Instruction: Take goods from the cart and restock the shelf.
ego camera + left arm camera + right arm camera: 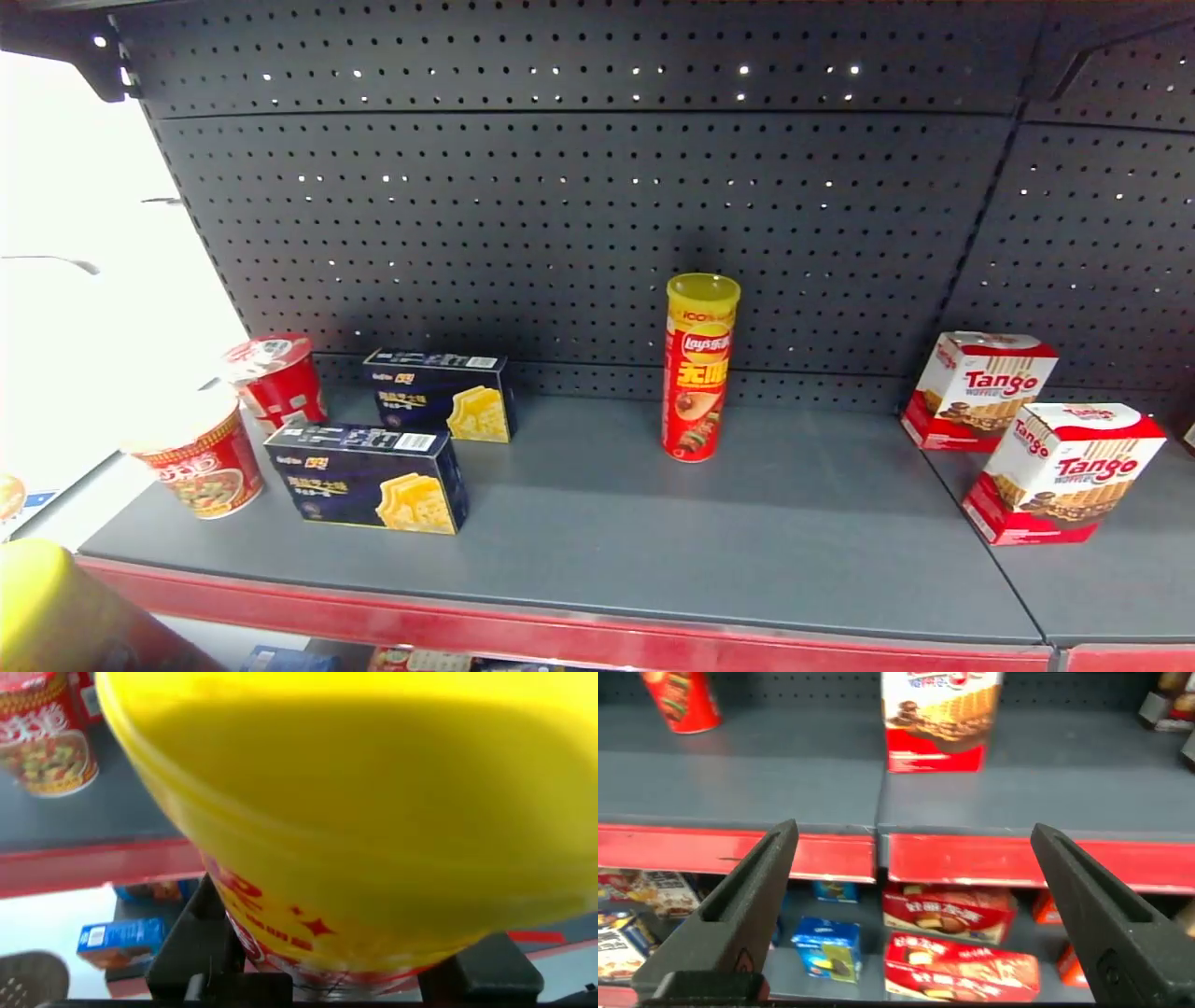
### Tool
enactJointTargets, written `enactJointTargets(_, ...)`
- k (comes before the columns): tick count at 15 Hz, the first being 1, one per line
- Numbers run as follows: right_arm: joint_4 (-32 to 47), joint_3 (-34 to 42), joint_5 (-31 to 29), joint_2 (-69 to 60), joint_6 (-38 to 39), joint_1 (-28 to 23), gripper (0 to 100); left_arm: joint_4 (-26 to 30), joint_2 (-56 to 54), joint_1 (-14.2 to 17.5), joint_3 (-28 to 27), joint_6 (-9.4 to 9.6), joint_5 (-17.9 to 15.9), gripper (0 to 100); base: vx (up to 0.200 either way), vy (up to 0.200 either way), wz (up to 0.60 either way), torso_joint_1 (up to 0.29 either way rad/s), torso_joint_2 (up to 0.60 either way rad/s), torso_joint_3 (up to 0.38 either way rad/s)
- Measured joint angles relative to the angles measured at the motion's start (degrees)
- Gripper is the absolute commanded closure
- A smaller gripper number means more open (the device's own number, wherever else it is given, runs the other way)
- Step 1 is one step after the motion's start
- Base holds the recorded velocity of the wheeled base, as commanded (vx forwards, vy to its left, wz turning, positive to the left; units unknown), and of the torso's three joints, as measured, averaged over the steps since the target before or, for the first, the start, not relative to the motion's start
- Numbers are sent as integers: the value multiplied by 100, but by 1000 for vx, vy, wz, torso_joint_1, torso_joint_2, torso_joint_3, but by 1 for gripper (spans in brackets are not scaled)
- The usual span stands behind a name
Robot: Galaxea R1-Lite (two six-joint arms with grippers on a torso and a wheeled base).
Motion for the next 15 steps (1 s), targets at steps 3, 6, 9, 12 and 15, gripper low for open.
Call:
enactJointTargets(3, 5, 0, 13, 0, -13, -6, 0, 33, -278, -132, -6, -5, -100, 100, 0, 0, 0, 0, 0, 0)
enactJointTargets(6, 7, 0, 107, 0, -101, -1, 0, 786, -684, -88, -113, -2, 94, 100, 0, 0, 0, 0, 0, 0)
enactJointTargets(9, 29, -56, 302, 17, 126, 35, 0, 1972, -1190, 2, -466, 60, 327, 100, 0, 0, 0, 0, 0, 0)
enactJointTargets(12, -174, -933, 844, 683, 87, 218, 0, 3372, -1940, 135, -1058, 501, 485, 100, 0, 0, 0, 0, 0, 0)
enactJointTargets(15, -621, -1785, 1337, 1983, -308, 738, 0, 3472, -2320, 301, -1224, 600, 506, 100, 0, 0, 0, 0, 0, 0)
